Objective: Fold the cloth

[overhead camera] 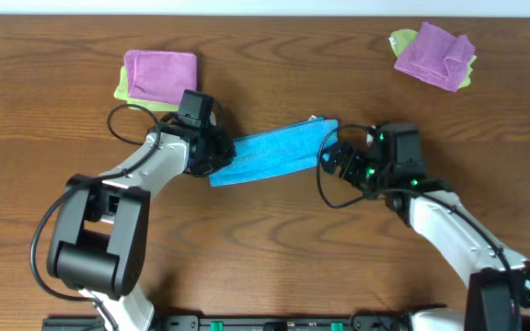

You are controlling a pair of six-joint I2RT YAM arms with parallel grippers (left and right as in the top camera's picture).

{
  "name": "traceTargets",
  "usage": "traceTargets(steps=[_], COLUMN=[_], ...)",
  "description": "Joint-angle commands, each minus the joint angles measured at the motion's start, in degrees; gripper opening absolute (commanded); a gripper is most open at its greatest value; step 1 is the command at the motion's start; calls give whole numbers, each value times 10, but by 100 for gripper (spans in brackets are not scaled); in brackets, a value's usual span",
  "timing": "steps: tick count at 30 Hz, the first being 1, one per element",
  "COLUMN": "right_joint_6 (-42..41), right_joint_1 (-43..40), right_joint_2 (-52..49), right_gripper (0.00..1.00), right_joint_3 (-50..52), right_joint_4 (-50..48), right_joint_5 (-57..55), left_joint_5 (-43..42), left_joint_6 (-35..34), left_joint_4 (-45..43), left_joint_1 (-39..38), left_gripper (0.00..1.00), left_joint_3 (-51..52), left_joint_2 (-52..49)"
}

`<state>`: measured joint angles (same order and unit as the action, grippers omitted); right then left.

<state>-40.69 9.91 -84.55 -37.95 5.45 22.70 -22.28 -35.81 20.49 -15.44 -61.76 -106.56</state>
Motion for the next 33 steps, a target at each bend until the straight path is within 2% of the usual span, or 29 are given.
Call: traceTargets(steps=[1, 16, 26, 31, 33], right_joint_6=[-42, -112, -137, -137, -132], right_joint_1=[-1, 13, 42, 48, 48], right_joint_2=[-16, -131, -216, -274, -290], right_gripper=[99, 96, 81, 73, 66], right_joint_3=[22, 24, 24, 24, 24], right_joint_4=[-24, -188, -301, -389, -411], right_joint_5=[17, 23, -16, -49, -63], left_joint_5=[7, 19, 16, 14, 14], left_joint_6=[0, 0, 0, 0, 0], left_joint_4=[0, -5, -4, -4, -3], left_joint_1=[0, 0, 0, 0, 0], left_gripper=[6, 6, 6, 6, 6], left_joint_3=[-6, -6, -6, -6, -6], left_joint_2=[-15, -18, -18, -18, -18])
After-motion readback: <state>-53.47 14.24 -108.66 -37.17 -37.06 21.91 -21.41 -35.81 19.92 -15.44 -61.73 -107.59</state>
